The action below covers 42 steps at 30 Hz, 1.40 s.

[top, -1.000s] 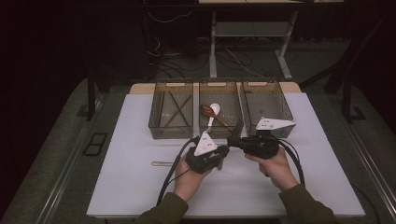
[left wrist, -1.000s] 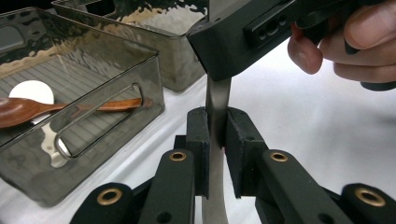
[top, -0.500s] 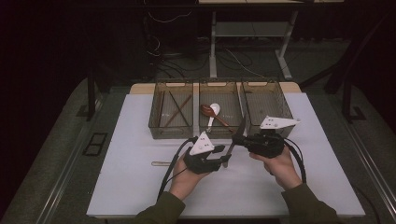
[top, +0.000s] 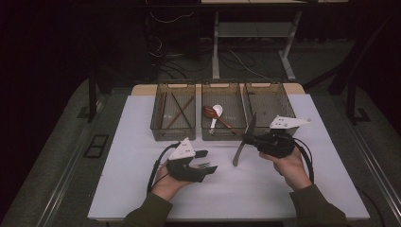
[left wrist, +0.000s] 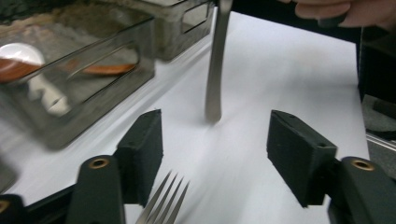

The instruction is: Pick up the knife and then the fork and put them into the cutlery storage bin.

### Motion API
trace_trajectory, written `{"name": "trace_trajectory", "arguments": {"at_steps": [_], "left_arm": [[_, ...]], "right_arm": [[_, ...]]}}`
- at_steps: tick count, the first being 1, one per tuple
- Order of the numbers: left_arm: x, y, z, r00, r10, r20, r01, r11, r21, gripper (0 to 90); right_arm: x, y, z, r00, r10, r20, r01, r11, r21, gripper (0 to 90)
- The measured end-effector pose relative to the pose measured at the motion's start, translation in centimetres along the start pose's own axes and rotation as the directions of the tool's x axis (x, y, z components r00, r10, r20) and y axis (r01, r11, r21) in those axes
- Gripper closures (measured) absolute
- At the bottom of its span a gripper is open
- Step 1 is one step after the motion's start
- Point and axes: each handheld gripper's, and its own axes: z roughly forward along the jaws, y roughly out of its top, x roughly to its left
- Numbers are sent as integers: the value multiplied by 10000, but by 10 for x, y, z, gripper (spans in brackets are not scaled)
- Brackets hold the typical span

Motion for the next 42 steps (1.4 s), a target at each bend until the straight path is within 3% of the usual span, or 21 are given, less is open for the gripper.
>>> {"name": "trace_trajectory", "arguments": {"at_steps": [12,22,29,42], "left_arm": [[9,-37,-40,9988,-131,-467,118,9996,-273,166],[8,-55,-52,9959,-440,-796,435,9990,-82,0],[11,-55,-53,9943,-758,-752,771,9969,146,0],[9,-53,-51,9966,-585,-586,593,9982,115,0]], "right_arm": [[-8,1,-7,9997,63,244,-61,10000,-68,875],[-14,3,-15,9988,56,488,-51,9999,-90,875],[-22,8,-29,9970,138,766,-123,9997,-197,875],[-38,22,-56,9875,261,1553,-221,9994,-280,875]]}}
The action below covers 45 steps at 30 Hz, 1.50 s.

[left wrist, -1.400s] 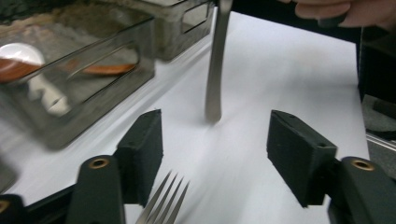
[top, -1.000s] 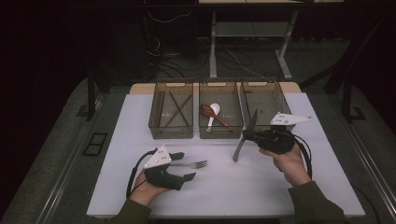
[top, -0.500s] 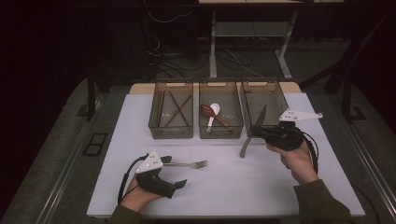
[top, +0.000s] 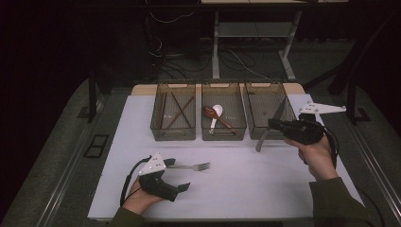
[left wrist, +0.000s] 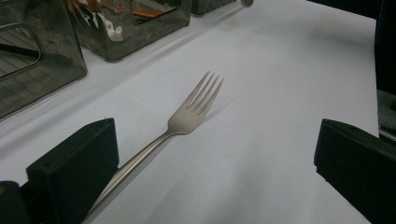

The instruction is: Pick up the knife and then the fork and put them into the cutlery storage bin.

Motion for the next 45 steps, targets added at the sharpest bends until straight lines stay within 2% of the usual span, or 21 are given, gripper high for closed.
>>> {"name": "trace_trajectory", "arguments": {"at_steps": [14,19,26,32,36,41,45], "left_arm": [[0,1,1,10000,39,83,-38,10000,-42,0],[-1,1,0,10000,28,63,-27,10000,-76,0],[0,1,0,10000,6,55,-5,10000,-95,0],[0,1,-1,10000,19,74,-18,9999,-120,0],[0,0,-1,9999,23,98,-22,9999,-118,0],[0,0,0,9999,32,152,-30,9999,-132,0],[0,0,0,9998,58,195,-56,9999,-101,0]], "right_arm": [[-22,39,-26,9963,-85,858,125,9988,-463,875],[-33,50,-28,9925,-114,1215,179,9985,-523,875],[-58,59,-24,9843,269,1747,-166,9981,-599,876],[-78,60,-18,9727,459,2275,-397,9987,-320,875],[-90,55,-12,9651,533,2565,-583,9982,118,875],[-97,48,-6,9584,407,2825,-615,9960,651,875],[-101,42,-2,9564,351,2898,-691,9917,1080,876]]}}
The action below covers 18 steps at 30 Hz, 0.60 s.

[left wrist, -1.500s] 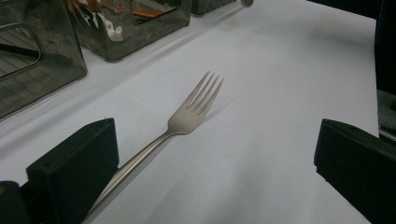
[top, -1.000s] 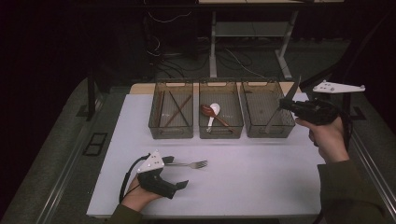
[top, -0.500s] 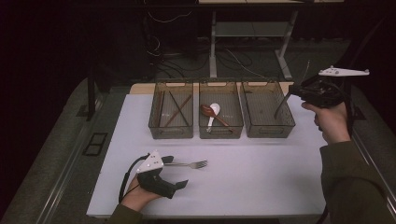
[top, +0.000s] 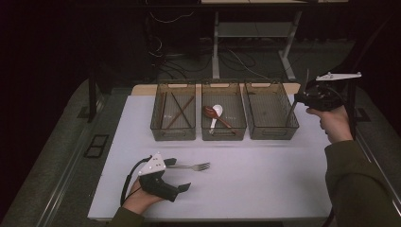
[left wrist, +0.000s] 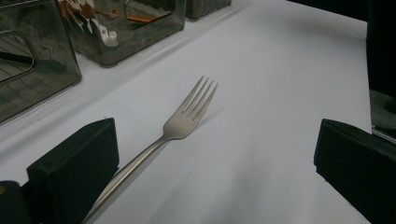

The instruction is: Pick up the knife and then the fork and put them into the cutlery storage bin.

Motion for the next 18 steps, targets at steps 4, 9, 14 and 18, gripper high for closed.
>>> {"name": "trace_trajectory", "arguments": {"at_steps": [4,9,14,18], "left_arm": [[0,0,0,10000,16,21,-16,10000,8,0],[0,0,0,10000,-8,35,8,10000,5,0],[0,0,0,10000,3,54,-4,10000,12,0],[0,0,0,10000,2,62,-2,10000,8,0]], "right_arm": [[-2,-6,7,9999,-121,89,117,9992,391,875],[-3,-10,14,9998,-128,136,115,9959,894,875],[-4,-12,19,9995,-288,86,275,9913,1289,875],[-4,-13,23,9994,-341,76,327,9888,1460,876]]}}
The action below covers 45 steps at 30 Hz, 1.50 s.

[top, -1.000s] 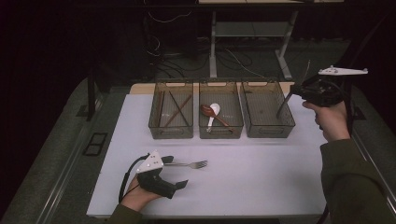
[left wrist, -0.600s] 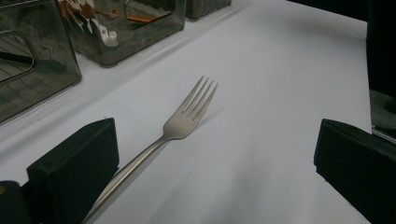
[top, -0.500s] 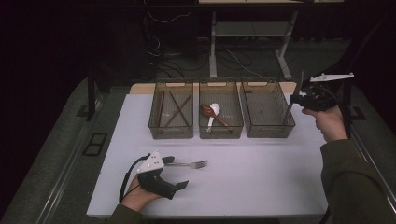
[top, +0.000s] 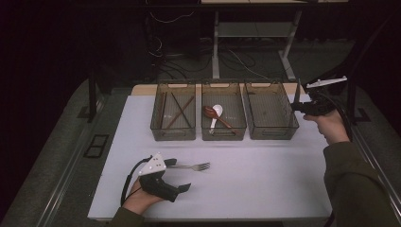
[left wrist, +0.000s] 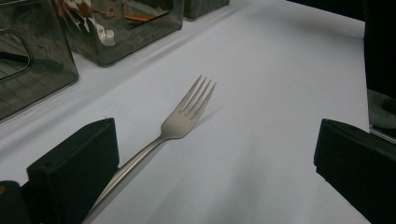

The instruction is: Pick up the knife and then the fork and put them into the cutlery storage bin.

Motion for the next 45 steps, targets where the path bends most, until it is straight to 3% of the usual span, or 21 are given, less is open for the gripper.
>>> {"name": "trace_trajectory", "arguments": {"at_steps": [8,20,27,32,39,45], "left_arm": [[-1,0,1,10000,17,28,-17,10000,27,0],[-1,0,1,10000,20,30,-20,10000,5,0],[-1,0,2,9999,32,100,-32,10000,-8,0],[-2,1,2,9999,61,151,-61,10000,1,0],[-2,1,3,9998,71,177,-71,10000,24,0],[-2,1,3,9998,88,172,-88,9999,49,0]], "right_arm": [[-3,2,10,9995,300,27,-299,9993,-231,876],[0,9,46,9990,454,11,-453,9983,-376,872],[4,11,67,9992,409,12,-409,9991,-64,864],[8,11,81,9998,56,208,-72,9972,747,835],[8,10,78,9997,258,33,-260,9973,680,773],[7,11,64,9977,568,-363,-557,9980,309,613]]}}
